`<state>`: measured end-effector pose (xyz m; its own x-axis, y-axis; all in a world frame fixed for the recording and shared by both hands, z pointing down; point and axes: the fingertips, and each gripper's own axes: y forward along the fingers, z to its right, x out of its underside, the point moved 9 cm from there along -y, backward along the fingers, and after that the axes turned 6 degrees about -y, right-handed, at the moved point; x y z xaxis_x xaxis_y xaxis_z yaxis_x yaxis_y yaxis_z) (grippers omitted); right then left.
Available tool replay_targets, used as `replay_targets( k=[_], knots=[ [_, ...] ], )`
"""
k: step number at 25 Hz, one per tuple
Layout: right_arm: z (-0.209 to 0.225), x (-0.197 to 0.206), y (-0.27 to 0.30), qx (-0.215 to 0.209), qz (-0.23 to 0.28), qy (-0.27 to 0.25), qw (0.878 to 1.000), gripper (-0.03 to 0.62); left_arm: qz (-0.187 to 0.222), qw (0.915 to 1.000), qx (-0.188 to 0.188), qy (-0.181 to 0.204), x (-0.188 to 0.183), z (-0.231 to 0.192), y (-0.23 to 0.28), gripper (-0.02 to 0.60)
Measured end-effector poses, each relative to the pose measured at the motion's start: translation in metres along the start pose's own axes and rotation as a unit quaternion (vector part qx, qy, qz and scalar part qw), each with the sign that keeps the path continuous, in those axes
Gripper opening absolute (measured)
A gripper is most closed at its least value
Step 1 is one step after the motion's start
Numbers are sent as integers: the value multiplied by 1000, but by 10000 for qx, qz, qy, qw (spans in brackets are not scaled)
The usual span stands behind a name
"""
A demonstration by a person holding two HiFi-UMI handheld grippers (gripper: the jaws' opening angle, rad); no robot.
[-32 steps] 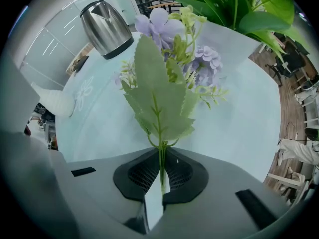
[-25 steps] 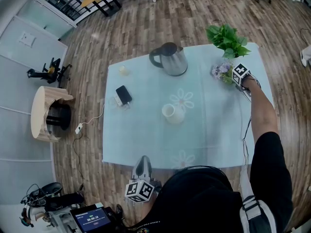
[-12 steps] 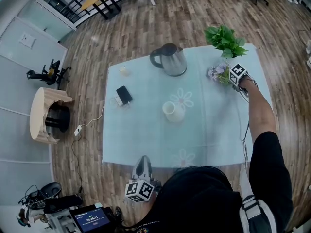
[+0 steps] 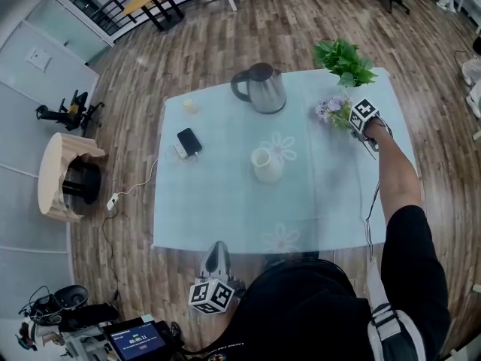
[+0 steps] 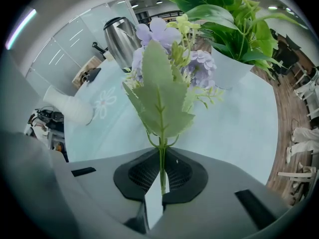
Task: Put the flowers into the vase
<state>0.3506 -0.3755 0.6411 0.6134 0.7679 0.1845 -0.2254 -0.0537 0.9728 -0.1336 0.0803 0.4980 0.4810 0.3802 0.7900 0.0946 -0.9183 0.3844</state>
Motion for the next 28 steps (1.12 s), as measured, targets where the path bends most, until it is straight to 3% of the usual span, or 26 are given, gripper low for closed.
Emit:
replay_targets(
  k=[15,22,28],
  knots=[
    [-41,8,-12,7,546,-18,9985,32,51,9996,256,-89,1,-19,-7,6],
    [-55,17,-22,-88,836,-293,9960,32,15,9991,408,-120,5,-23,-6,6],
    [-66,28,-28,-70,1538,-334,9875,32,-34,9987,482,-141,8,-24,-6,6]
  ],
)
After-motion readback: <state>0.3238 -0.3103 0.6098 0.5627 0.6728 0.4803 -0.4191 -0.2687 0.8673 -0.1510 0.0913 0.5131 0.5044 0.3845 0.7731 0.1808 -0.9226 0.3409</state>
